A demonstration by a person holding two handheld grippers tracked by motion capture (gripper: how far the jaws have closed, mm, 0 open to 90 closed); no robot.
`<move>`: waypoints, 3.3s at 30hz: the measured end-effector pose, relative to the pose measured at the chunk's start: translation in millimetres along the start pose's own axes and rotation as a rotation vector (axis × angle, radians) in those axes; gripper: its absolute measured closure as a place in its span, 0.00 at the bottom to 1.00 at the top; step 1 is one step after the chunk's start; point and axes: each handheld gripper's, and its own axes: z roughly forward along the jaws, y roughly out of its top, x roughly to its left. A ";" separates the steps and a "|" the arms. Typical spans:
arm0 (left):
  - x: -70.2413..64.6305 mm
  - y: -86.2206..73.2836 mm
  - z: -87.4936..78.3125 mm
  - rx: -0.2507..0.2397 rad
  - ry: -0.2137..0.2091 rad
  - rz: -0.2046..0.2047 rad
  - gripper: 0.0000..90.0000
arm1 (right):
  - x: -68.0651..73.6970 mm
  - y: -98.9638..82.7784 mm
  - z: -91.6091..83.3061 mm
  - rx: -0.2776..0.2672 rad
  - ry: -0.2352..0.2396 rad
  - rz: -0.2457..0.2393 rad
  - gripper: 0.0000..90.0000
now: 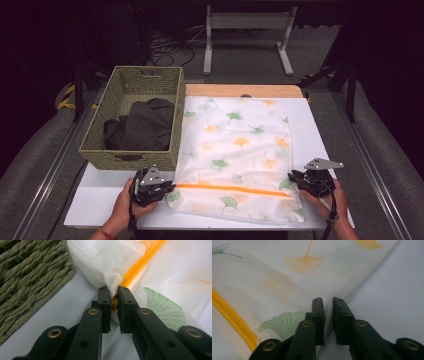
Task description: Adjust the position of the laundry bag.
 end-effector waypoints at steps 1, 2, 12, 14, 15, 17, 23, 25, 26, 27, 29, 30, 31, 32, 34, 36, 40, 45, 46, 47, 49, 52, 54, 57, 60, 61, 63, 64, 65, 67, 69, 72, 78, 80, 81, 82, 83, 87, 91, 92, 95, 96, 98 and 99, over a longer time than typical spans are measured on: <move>0.6 0.2 0.2 -0.001 0.004 0.004 0.92 | -0.8 0.1 -0.2 0.002 0.006 0.005 0.95; 0.7 0.5 0.7 -0.004 0.007 -0.002 0.92 | -1.0 -0.1 -0.1 -0.002 0.013 0.016 0.97; 3.7 8.4 10.2 -0.026 0.054 -0.044 0.91 | -7.3 3.5 2.4 -0.010 -0.036 0.009 0.99; 3.9 10.4 12.4 -0.028 0.059 -0.048 0.91 | -12.5 6.4 4.6 -0.015 -0.050 0.010 0.99; 3.9 11.5 13.3 -0.027 0.061 -0.048 0.91 | -12.5 6.4 4.6 -0.015 -0.050 0.010 0.99; 4.7 14.3 16.3 -0.030 0.065 -0.053 0.91 | -15.6 10.7 6.3 -0.018 -0.070 0.005 0.99; 7.5 18.7 21.5 -0.040 0.066 -0.058 0.86 | -23.6 17.4 7.7 -0.033 -0.089 0.013 0.99; 8.3 18.2 21.9 -0.045 0.055 -0.063 0.78 | -24.7 19.0 9.8 -0.031 -0.094 0.010 0.98; 8.2 17.8 21.7 -0.045 0.059 -0.057 0.72 | -24.8 19.2 10.5 -0.030 -0.098 0.004 0.98; 7.3 17.5 21.5 -0.046 0.056 -0.054 0.66 | -24.9 18.9 10.7 -0.032 -0.097 0.007 0.97; 4.0 17.2 20.6 -0.047 0.042 -0.039 0.53 | -25.1 17.4 9.8 -0.042 -0.093 0.009 0.93; 0.9 16.9 20.3 -0.039 0.045 -0.025 0.45 | -25.1 16.6 8.6 -0.048 -0.094 0.015 0.88; -1.6 16.1 20.0 -0.033 0.043 -0.023 0.37 | -25.1 15.3 6.2 -0.063 -0.091 0.022 0.84; -4.1 15.0 19.5 -0.030 0.038 -0.027 0.32 | -24.6 14.2 3.9 -0.074 -0.087 0.023 0.80; -8.0 12.9 18.1 -0.019 0.031 -0.029 0.29 | -23.6 11.6 -1.2 -0.081 -0.091 0.031 0.72; -10.8 10.1 14.9 -0.024 0.009 -0.047 0.26 | -22.0 7.3 -5.9 -0.081 -0.080 0.045 0.66; -16.1 7.8 10.1 -0.006 -0.010 -0.043 0.32 | -18.8 -1.4 -12.7 -0.060 -0.051 0.045 0.60; -16.0 8.8 9.7 0.011 0.020 -0.019 0.45 | -13.2 -6.5 -9.6 -0.011 -0.015 0.040 0.56; -16.0 8.8 9.7 0.011 0.020 -0.019 0.53 | -11.4 -6.0 -8.3 0.000 0.001 0.039 0.59; -13.6 8.8 8.0 0.011 0.029 -0.017 0.64 | -10.1 -5.7 -7.0 0.002 0.013 0.024 0.63; -12.2 9.5 6.9 0.019 0.039 -0.009 0.80 | -7.8 -4.9 -6.7 0.006 0.011 0.015 0.70; -12.0 11.3 8.2 0.022 0.048 0.005 0.98 | -9.7 -4.9 -6.4 0.001 -0.005 0.027 0.88; -11.9 12.5 8.8 0.025 0.051 0.012 0.99 | -11.1 -5.3 -6.4 -0.002 -0.006 0.031 0.93; -8.9 14.3 9.9 0.027 0.052 0.012 1.00 | -15.1 -6.6 -6.0 -0.017 -0.008 0.061 1.00; -3.1 18.6 13.9 0.025 0.080 0.004 1.00 | -13.9 -3.4 -4.5 -0.021 -0.035 0.049 1.00; -0.8 20.3 15.6 0.023 0.085 0.007 1.00 | -14.5 -1.8 -2.9 -0.021 -0.044 0.039 1.00; 0.7 21.3 17.1 0.020 0.088 0.002 1.00 | -17.1 1.9 1.2 -0.027 -0.059 0.041 1.00; 1.0 21.5 17.3 0.019 0.090 0.004 1.00 | -18.7 3.4 2.8 -0.031 -0.059 0.043 1.00; 1.7 22.0 17.3 0.020 0.098 0.013 1.00 | -19.8 4.6 3.8 -0.032 -0.063 0.045 1.00; 1.6 22.3 18.1 0.018 0.106 0.008 0.99 | -22.5 7.5 6.4 -0.041 -0.067 0.047 1.00; 1.4 23.2 18.8 0.018 0.119 0.015 0.99 | -24.5 10.2 8.7 -0.049 -0.069 0.049 1.00; 3.5 23.4 19.9 0.012 0.119 0.007 0.98 | -25.4 12.3 10.8 -0.050 -0.073 0.042 1.00; 3.9 22.9 18.9 -0.001 0.123 -0.001 0.91 | -27.5 9.8 9.0 -0.067 -0.065 0.050 0.95; 3.4 21.5 15.5 -0.013 0.125 -0.001 0.84 | -28.5 7.3 5.3 -0.083 -0.063 0.053 0.88; 2.5 20.5 13.3 -0.018 0.125 -0.008 0.80 | -28.6 5.4 2.7 -0.092 -0.051 0.061 0.84; 1.3 19.5 11.2 -0.024 0.135 -0.012 0.72 | -27.7 2.2 -1.4 -0.091 -0.074 0.060 0.76; 0.1 18.5 9.3 -0.026 0.140 -0.014 0.72 | -27.7 2.2 -1.4 -0.091 -0.074 0.060 0.76; -4.7 10.7 1.4 -0.027 0.120 -0.045 0.54 | -25.1 -6.6 -6.8 -0.079 -0.049 0.091 0.59; -5.1 7.7 3.3 -0.012 0.085 -0.070 0.53 | -21.8 -7.1 -4.8 -0.050 -0.031 0.084 0.55; -4.5 8.0 4.4 -0.005 0.080 -0.061 0.56 | -21.9 -7.2 -4.3 -0.048 -0.028 0.084 0.54; -4.4 10.2 7.0 0.010 0.070 -0.045 0.66 | -23.3 -7.3 -3.3 -0.045 -0.012 0.104 0.54; -4.7 11.6 7.5 0.013 0.074 -0.042 0.73 | -23.2 -6.8 -2.9 -0.044 -0.012 0.104 0.54; -4.6 12.5 8.2 0.015 0.071 -0.032 0.81 | -22.8 -6.1 -2.6 -0.041 -0.008 0.097 0.59; -5.1 13.4 9.1 0.018 0.060 -0.028 0.88 | -22.0 -5.6 -2.5 -0.039 0.005 0.091 0.68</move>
